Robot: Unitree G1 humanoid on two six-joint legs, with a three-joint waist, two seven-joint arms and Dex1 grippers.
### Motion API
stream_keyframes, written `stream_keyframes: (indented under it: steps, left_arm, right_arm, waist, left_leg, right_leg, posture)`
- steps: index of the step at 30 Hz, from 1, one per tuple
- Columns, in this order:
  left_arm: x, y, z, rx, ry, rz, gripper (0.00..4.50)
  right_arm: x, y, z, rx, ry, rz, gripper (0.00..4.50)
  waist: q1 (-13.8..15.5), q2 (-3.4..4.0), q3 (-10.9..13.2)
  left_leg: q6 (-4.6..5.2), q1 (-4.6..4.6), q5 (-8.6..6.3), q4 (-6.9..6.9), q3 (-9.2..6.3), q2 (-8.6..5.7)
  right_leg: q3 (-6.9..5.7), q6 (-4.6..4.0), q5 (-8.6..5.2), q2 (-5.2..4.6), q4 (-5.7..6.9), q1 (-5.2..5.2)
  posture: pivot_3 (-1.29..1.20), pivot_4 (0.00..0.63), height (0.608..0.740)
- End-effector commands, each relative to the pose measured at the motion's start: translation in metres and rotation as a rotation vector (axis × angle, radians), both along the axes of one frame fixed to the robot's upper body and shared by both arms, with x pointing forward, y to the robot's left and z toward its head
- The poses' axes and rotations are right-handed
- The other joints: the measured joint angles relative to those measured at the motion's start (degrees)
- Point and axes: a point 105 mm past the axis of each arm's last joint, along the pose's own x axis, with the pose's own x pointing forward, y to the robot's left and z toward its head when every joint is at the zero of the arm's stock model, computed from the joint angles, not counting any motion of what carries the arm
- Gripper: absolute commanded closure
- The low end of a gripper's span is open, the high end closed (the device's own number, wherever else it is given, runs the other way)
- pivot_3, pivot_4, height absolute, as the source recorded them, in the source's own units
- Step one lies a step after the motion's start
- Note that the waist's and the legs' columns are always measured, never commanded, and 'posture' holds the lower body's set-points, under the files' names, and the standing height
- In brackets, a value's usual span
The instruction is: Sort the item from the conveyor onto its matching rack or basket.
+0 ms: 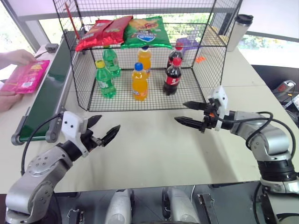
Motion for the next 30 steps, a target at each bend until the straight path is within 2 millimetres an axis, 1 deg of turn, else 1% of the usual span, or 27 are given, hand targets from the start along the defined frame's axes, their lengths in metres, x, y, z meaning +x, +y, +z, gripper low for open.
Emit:
stream_keyframes:
  steps: [1, 6, 9, 11, 14, 17, 19, 30]
  left_arm:
    - [0.000, 0.008, 0.009, 0.052, -0.057, 0.029, 0.05]
    - [0.004, 0.017, 0.005, 0.138, -0.072, 0.114, 0.05]
    - [0.004, 0.016, 0.003, 0.156, -0.075, 0.134, 0.05]
    - [0.004, 0.013, -0.001, 0.172, -0.052, 0.126, 0.05]
    - [-0.001, 0.006, -0.006, 0.128, -0.005, 0.064, 0.05]
    - [-0.005, 0.006, -0.004, 0.096, -0.008, 0.041, 0.05]
    - [-0.006, 0.010, -0.001, 0.069, -0.012, 0.055, 0.05]
    - [-0.008, 0.010, 0.001, 0.077, -0.009, 0.041, 0.05]
  right_arm:
    - [0.002, 0.001, 0.012, -0.003, -0.059, 0.006, 0.00]
    - [0.006, -0.001, 0.012, -0.009, -0.080, -0.018, 0.00]
    - [0.006, 0.000, 0.011, -0.009, -0.078, -0.015, 0.00]
    - [0.007, 0.002, 0.010, -0.008, -0.078, -0.012, 0.00]
    - [0.007, 0.004, 0.009, -0.008, -0.076, -0.007, 0.00]
    - [0.008, 0.006, 0.008, -0.012, -0.075, 0.002, 0.00]
    - [0.008, 0.007, 0.009, -0.016, -0.077, 0.006, 0.00]
    - [0.010, 0.009, 0.007, -0.014, -0.071, 0.019, 0.00]
  waist:
    - [0.00, 0.00, 0.00]
    - [0.07, 0.00, 0.00]
    - [0.04, 0.00, 0.00]
    - [0.04, 0.00, 0.00]
    - [-0.01, 0.00, 0.00]
    - [-0.03, 0.00, 0.00]
    - [-0.03, 0.00, 0.00]
    - [0.00, 0.00, 0.00]
  left_leg:
    - [0.00, 0.00, 0.00, 0.00, 0.00, 0.00]
    - [0.00, -0.01, 0.00, 0.01, 0.01, 0.00]
    - [0.00, -0.01, 0.00, 0.00, 0.01, 0.00]
    - [0.00, -0.01, 0.00, 0.00, 0.02, 0.00]
    - [0.00, -0.01, 0.00, 0.00, 0.02, 0.01]
    - [0.00, -0.01, 0.00, -0.01, 0.02, 0.02]
    - [0.00, -0.01, 0.00, -0.01, 0.01, 0.02]
    - [0.00, 0.00, 0.00, 0.00, 0.02, 0.01]
  right_leg:
    - [0.00, 0.00, 0.00, 0.00, 0.00, 0.00]
    - [0.00, 0.00, 0.00, -0.03, -0.01, 0.00]
    - [0.00, 0.00, 0.00, -0.03, 0.00, 0.00]
    - [0.00, 0.00, 0.00, -0.03, 0.00, 0.00]
    - [0.00, 0.00, 0.00, -0.03, 0.00, 0.00]
    - [0.00, 0.00, 0.00, -0.03, 0.01, -0.02]
    - [0.00, 0.00, 0.00, -0.03, 0.01, -0.02]
    - [0.00, 0.00, 0.00, -0.03, 0.01, -0.01]
  posture:
    - [0.00, 0.150, 0.740]
    - [0.00, 0.150, 0.740]
    - [0.00, 0.150, 0.740]
    - [0.00, 0.150, 0.740]
    - [0.00, 0.150, 0.740]
    - [0.00, 0.150, 0.740]
    - [0.00, 0.150, 0.740]
    - [0.00, 0.150, 0.740]
